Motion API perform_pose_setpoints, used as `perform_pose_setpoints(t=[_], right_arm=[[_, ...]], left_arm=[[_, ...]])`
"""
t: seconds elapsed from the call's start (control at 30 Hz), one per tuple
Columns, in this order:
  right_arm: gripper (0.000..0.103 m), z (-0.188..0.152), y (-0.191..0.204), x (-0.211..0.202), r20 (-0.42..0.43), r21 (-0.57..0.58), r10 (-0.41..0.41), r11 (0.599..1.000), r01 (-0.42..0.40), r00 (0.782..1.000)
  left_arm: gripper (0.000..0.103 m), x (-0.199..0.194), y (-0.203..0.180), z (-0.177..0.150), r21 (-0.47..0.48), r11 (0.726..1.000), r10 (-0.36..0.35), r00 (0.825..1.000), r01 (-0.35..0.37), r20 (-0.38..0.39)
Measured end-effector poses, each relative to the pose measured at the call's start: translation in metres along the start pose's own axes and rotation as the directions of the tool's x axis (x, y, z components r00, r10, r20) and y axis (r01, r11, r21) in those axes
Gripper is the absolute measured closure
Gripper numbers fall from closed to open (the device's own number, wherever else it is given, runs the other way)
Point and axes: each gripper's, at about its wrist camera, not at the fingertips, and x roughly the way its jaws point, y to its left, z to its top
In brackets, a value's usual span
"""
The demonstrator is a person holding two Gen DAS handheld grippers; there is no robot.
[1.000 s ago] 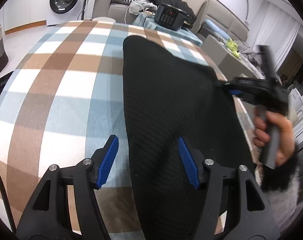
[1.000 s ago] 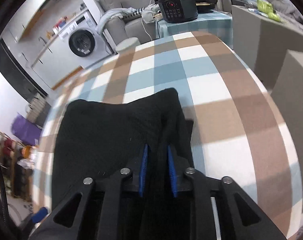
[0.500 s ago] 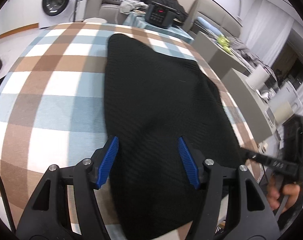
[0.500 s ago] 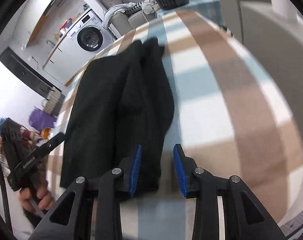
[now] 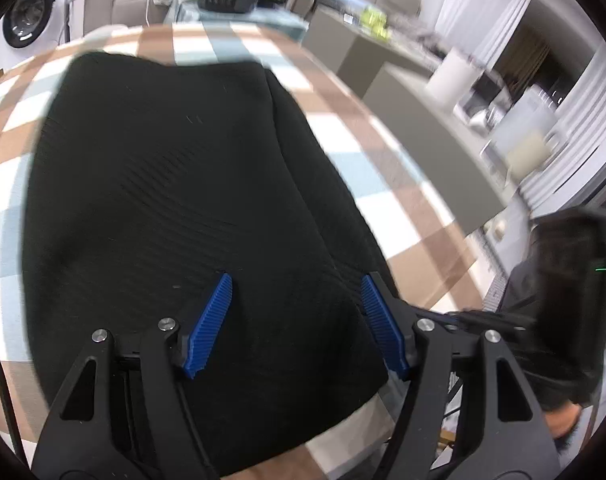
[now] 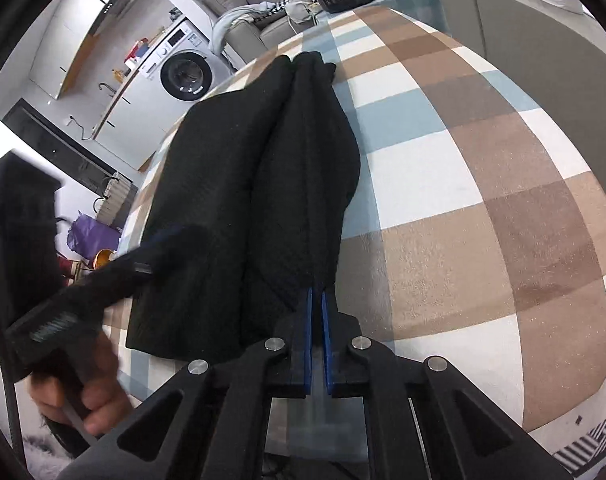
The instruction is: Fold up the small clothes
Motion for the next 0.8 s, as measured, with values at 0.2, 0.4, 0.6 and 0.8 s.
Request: perform_pose_setpoints(t=[0.2,0.4,0.6,0.8], right_arm=[[0.099,-0.003,-0.004,-0.001,0.015,0.005,0.026,1.0,-0.026,1.0],[0.099,-0.004,-0.006,0.0,0.013,-0.012,0.034,0.999,-0.033,0.999],[0.099,-0.002,-0.003,0.003,-0.004,-0.044,0.025,0.999,-0.025,1.0],[0.099,-0.002,-0.002,0.004,-0.01,-0.061,0.016,0.998,-0.017,1.0]], left_arm=[[0.062,0.011,-0.012,-0.001,0.003,0.994,0.105,0.994,-0.105,0.026],[0.097,0.005,-0.003,0.004,-0.043,0.997,0.06,0.996,-0.057,0.072],[0.097,-0.014,-0.006,0.025,-0.053,0.998,-0.034,0.993,0.04,0.11],[0.097,0.008,-0.011,0.037,-0.041,0.998,-0.045,0.997,0.047,0.055]])
